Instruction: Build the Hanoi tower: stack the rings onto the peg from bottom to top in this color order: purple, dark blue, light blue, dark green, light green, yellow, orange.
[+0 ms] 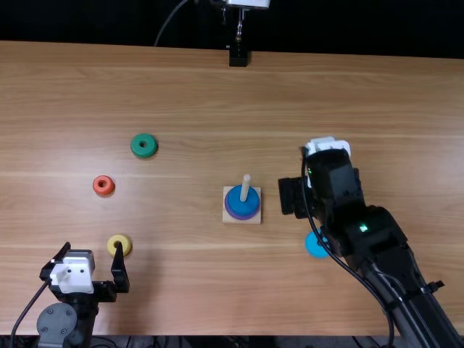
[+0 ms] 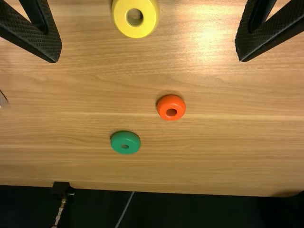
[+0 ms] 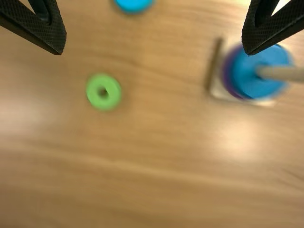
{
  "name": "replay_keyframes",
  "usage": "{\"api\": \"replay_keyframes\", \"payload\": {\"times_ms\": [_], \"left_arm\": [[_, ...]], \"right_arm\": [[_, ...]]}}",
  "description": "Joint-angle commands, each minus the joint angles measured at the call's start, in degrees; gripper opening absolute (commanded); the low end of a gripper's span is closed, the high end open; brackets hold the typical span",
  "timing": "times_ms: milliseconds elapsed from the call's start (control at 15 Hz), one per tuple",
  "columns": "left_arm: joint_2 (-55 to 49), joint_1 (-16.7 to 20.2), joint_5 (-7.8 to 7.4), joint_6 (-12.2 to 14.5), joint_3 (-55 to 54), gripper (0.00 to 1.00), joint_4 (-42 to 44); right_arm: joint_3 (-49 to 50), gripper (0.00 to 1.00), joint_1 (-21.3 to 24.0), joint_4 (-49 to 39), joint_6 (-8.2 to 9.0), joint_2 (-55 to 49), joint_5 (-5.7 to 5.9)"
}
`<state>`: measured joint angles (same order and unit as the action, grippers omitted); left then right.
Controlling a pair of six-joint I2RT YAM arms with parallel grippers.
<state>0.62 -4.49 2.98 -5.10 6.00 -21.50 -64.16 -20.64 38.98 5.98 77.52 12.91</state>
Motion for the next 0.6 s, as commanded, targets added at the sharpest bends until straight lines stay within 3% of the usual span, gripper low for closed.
{"api": "replay_keyframes", "payload": {"times_ms": [0,200,267,400,467,533], "left_arm": [[-0.62,0.27,-0.56,0.46,-6.00,1.00,-4.45],[-0.62,0.27,-0.56,0.46,-6.00,1.00,-4.45],[-0.62,0.27,-0.56,0.46,-6.00,1.00,-4.45],[-0.62,0.27,-0.56,0.46,-6.00,1.00,-4.45],[-0.62,0.27,-0.56,0.46,-6.00,1.00,-4.45],[-0.62,0.27,-0.56,0.46,-6.00,1.00,-4.45]], "right_arm": [[4.75,1.00,1.84,-0.21,1.09,-2.72,1.12],[12.57,1.00,2.63,-0.11,1.09,-3.07,0.49],[14.24,1.00,3.15,-0.11,1.19,-3.07,-0.57],[15.47,1.00,4.12,-0.21,3.94,-3.07,-7.32],[15.56,1.00,5.97,-0.32,5.20,-2.72,-10.06],[15.65,1.00,7.11,-1.27,5.62,-2.46,-11.11]]}}
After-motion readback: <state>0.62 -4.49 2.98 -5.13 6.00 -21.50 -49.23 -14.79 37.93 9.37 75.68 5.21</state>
